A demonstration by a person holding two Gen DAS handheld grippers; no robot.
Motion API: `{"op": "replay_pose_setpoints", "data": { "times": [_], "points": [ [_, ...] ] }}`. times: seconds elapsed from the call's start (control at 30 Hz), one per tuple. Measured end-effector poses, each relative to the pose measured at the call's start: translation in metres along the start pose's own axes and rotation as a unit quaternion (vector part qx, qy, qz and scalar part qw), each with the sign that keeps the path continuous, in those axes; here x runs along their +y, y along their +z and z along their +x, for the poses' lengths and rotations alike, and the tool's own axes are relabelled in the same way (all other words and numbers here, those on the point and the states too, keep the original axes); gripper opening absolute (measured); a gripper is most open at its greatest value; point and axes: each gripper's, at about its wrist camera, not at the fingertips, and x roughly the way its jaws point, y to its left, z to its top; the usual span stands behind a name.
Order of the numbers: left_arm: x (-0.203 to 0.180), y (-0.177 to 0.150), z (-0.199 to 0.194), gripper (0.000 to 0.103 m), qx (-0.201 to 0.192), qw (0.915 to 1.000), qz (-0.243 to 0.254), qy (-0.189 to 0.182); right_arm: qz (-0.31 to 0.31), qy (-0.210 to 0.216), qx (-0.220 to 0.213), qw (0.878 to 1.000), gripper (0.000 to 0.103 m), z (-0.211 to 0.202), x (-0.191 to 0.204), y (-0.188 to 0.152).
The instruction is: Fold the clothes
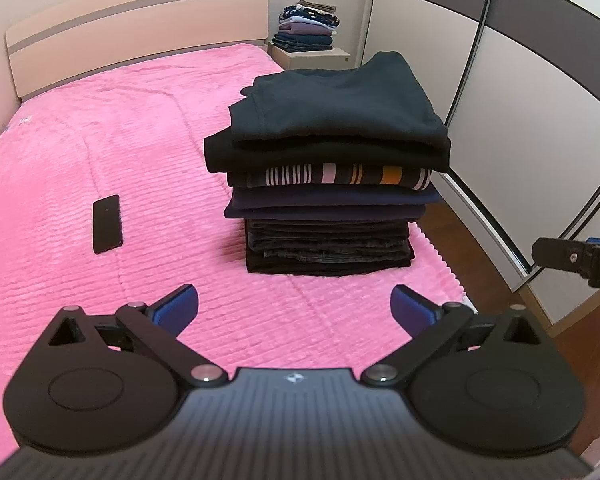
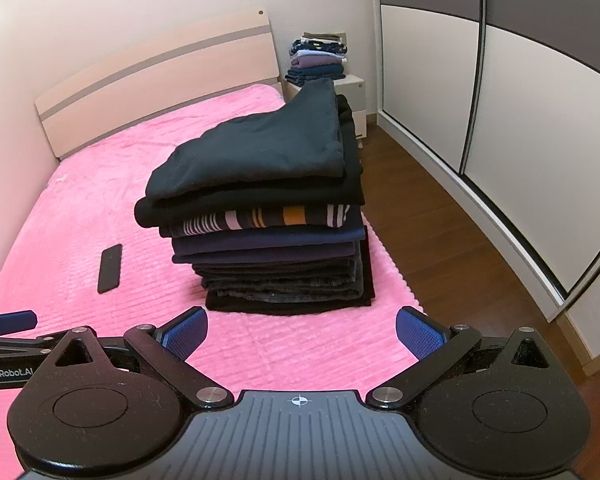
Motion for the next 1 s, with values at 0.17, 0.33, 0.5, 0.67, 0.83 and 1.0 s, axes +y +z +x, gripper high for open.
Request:
{"op": "replay_pose_setpoints", "data": {
  "times": [0.17, 0.33, 0.5, 0.67, 0.83, 1.0],
  "points": [
    [-0.0006, -0.0004, 0.0008, 0.101, -0.002, 0.9999, 0.01, 0.003, -0.002, -0.003, -0.001, 1.0, 0.103, -0.0003, 0.0023, -0.0005],
    [-0.0003, -0.0016, 0.0023, 0.101, 0.001, 0.9999, 0.014, 0.003, -0.001, -0.002, 0.002, 1.0, 0.103, 0.0016, 0.0037, -0.0012],
    [0.0003, -0.002, 0.0028, 0.101, 0.001, 0.9999, 0.016, 0.005, -0.006, 0.0, 0.002, 1.0, 0.103, 0.0025, 0.0065, -0.0007],
    [-0.0003, -0.0019, 0.0047, 0.101, 0.004, 0.9998, 0.02, 0.007, -0.01, 0.0, 0.004, 1.0, 0.103, 0.0046, 0.0087, -0.0012],
    [-0.0017, -0.0029, 0.0065, 0.101, 0.007, 0.9997, 0.023, 0.005, -0.013, 0.0, 0.008, 1.0, 0.103, 0.0073, 0.0098, -0.0027],
    [-0.0033, -0.0038, 0.0073, 0.101, 0.004, 0.9997, 0.024, 0.005, -0.016, -0.002, 0.011, 1.0, 0.103, 0.0088, 0.0085, -0.0041]
  ]
}}
